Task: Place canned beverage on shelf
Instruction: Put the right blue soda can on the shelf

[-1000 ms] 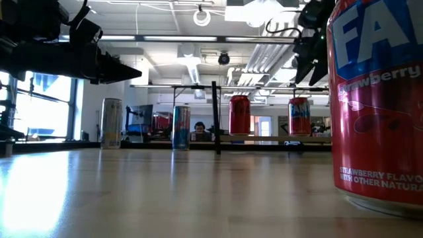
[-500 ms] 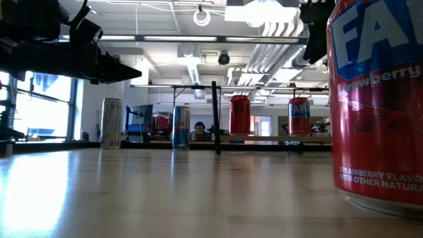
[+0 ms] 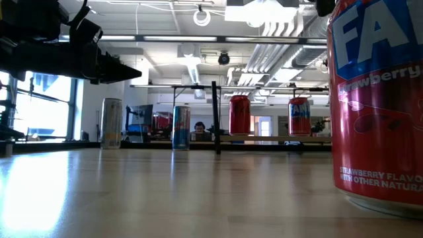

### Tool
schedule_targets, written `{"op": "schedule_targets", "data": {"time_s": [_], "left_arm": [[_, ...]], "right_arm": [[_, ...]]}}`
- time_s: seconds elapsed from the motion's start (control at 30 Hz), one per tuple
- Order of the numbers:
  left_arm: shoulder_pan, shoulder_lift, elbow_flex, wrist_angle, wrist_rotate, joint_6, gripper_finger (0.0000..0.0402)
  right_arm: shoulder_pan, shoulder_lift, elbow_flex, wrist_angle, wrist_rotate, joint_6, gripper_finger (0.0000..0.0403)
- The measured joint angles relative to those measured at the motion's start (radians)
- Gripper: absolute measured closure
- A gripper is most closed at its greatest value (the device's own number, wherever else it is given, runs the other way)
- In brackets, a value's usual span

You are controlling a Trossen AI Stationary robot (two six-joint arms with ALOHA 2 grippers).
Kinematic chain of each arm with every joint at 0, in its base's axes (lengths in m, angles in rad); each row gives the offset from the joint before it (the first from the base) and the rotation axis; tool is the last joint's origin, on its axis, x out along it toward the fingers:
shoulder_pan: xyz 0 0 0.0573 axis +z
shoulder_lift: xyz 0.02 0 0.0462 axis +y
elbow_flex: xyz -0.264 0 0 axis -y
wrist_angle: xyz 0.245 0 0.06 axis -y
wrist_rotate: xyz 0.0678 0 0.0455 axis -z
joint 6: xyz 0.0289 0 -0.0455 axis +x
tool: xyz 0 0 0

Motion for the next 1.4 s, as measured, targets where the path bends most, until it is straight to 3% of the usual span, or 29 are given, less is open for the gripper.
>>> {"op": "schedule_targets", "data": {"time_s": [0.23,0.5,0.63,0.8,1.17,1.4], "left_arm": [[0.0,0.0,0.0,0.0,0.0,-0.007,0.0401],[0.0,0.0,0.0,0.0,0.0,-0.007,0.0401],[0.0,0.0,0.0,-0.006,0.0,-0.007,0.0401],[0.0,0.0,0.0,-0.01,0.0,-0.008,0.0401],[0.0,0.0,0.0,-0.01,0.0,-0.008,0.0401],[0.0,0.0,0.0,-0.009,0.0,-0.008,0.0401]], "right_arm": [[0.102,0.031,0.0,-0.236,-0.035,0.33,0.028],[0.093,0.031,-0.011,-0.244,-0.106,0.517,0.0141],[0.073,0.03,-0.06,-0.222,-0.169,0.542,0.0108],[0.043,0.03,-0.141,-0.112,-0.227,0.468,0.0105],[-0.006,0.03,-0.234,-0.017,-0.234,0.362,0.011],[-0.02,0.031,-0.222,0.046,-0.228,0.265,0.0192]]}}
